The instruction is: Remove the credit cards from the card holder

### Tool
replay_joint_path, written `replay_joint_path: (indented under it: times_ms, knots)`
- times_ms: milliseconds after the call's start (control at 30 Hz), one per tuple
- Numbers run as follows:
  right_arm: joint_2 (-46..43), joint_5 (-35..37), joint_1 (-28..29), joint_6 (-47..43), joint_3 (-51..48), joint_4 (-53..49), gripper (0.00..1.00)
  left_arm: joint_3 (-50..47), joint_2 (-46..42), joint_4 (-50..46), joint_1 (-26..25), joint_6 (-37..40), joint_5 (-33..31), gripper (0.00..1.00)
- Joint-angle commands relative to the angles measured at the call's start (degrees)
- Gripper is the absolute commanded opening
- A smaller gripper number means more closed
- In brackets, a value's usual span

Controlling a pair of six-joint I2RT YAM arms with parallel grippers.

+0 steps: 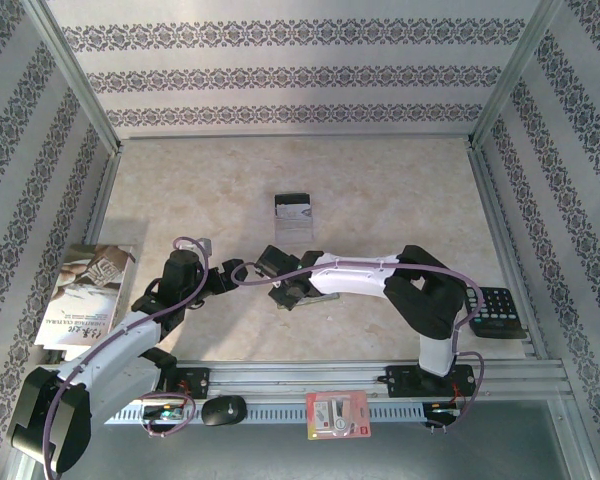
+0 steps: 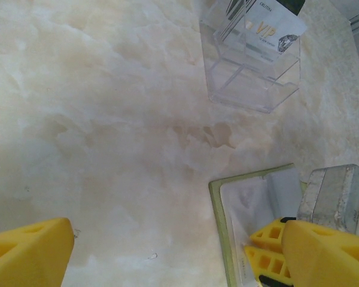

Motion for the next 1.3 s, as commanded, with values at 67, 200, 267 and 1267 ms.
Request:
replay_joint_path:
  times_ms: [67, 200, 267, 1267]
  knots:
    - [-1.9, 0.0, 0.4, 0.8, -2.5, 4.4, 0.0, 0.7, 2.0, 1.5, 0.6, 0.7, 3.4, 0.81]
    - [-5.3, -4.2, -0.8, 2.5, -5.9, 11.0, 0.0, 1.1, 5.6, 4.3, -1.0, 0.1, 4.3, 0.76]
    - [-7.0, -7.3, -1.6, 3.5, -7.5, 14.1, 0.0, 1.5, 7.2, 5.4, -2.4, -0.1, 3.8, 0.75]
    - [-16.8, -19.1, -9.2, 22.7, -22.4, 28.7, 0.0, 11.3, 32.1, 4.1, -15.2, 2.0, -2.9, 0.42]
